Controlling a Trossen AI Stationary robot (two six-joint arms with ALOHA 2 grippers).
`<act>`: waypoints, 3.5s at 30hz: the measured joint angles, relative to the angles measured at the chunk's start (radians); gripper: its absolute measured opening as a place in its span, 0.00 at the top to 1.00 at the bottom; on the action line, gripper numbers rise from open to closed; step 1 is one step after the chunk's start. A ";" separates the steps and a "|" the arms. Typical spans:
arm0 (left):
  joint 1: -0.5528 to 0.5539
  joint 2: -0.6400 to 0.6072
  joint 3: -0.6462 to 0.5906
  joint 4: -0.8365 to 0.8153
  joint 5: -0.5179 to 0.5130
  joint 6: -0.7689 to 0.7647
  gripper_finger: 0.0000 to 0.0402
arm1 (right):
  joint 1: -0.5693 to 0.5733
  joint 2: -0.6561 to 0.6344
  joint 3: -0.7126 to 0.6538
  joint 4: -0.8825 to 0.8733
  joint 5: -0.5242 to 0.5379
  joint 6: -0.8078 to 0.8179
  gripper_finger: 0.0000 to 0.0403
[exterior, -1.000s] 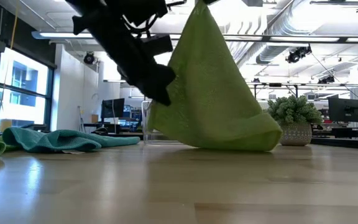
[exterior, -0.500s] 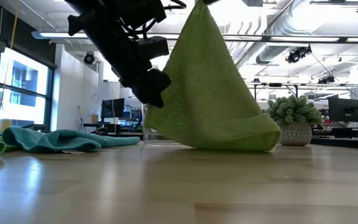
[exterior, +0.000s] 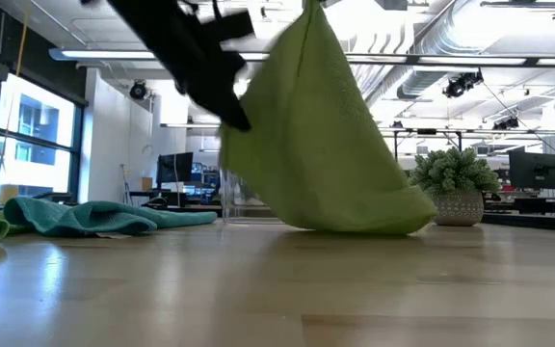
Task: Roll microfiber towels into tight, uniform cylinder then place into a basket
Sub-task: Fold the light green microfiber cloth
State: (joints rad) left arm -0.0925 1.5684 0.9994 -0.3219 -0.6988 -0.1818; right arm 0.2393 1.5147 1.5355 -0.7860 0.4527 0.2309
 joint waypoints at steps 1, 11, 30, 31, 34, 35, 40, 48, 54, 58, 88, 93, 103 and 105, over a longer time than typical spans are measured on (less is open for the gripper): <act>-0.009 -0.022 0.015 -0.019 -0.015 0.013 0.98 | 0.006 -0.006 0.000 0.000 -0.001 -0.007 1.00; -0.074 -0.232 0.089 -0.097 -0.167 0.238 1.00 | 0.142 -0.114 -0.034 0.090 0.271 -0.166 1.00; -0.124 -0.300 0.099 -0.102 -0.355 0.290 1.00 | 0.188 -0.296 -0.490 0.621 0.501 -0.161 1.00; -0.119 -0.300 0.099 -0.107 -0.359 0.290 1.00 | 0.181 -0.298 -0.485 0.600 0.505 -0.161 1.00; -0.089 -0.300 0.099 -0.122 -0.332 0.301 1.00 | 0.155 -0.298 -0.477 0.510 0.507 -0.169 1.00; -0.074 -0.300 0.099 -0.123 -0.319 0.314 1.00 | 0.146 -0.298 -0.473 0.477 0.502 -0.168 1.00; 0.005 -0.300 0.099 -0.123 -0.281 0.365 1.00 | 0.095 -0.298 -0.423 0.297 0.490 -0.162 1.00; 0.047 -0.299 0.099 -0.127 -0.227 0.338 1.00 | 0.067 -0.299 -0.282 0.116 0.343 -0.096 1.00; -0.006 -0.273 0.067 -0.242 0.093 0.053 1.00 | 0.114 -0.288 -0.355 0.066 0.194 0.099 1.00; -0.062 -0.210 0.012 -0.256 0.238 -0.092 1.00 | 0.171 -0.251 -0.473 0.144 0.156 0.227 1.00; 0.020 0.087 0.002 -0.224 0.559 -0.120 1.00 | 0.229 -0.139 -0.756 0.393 -0.065 0.691 1.00; 0.070 0.153 0.002 -0.205 0.534 -0.103 1.00 | 0.185 -0.139 -0.825 0.433 -0.020 0.713 1.00; 0.128 0.186 0.026 -0.197 0.357 -0.022 1.00 | 0.094 -0.139 -0.851 0.425 0.007 0.695 1.00; 0.136 0.186 0.029 -0.185 0.355 0.027 1.00 | 0.080 -0.139 -0.851 0.422 0.007 0.688 1.00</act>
State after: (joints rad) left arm 0.0433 1.7542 1.0286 -0.5074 -0.3438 -0.1551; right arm 0.3193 1.3762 0.6849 -0.3645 0.4593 0.9194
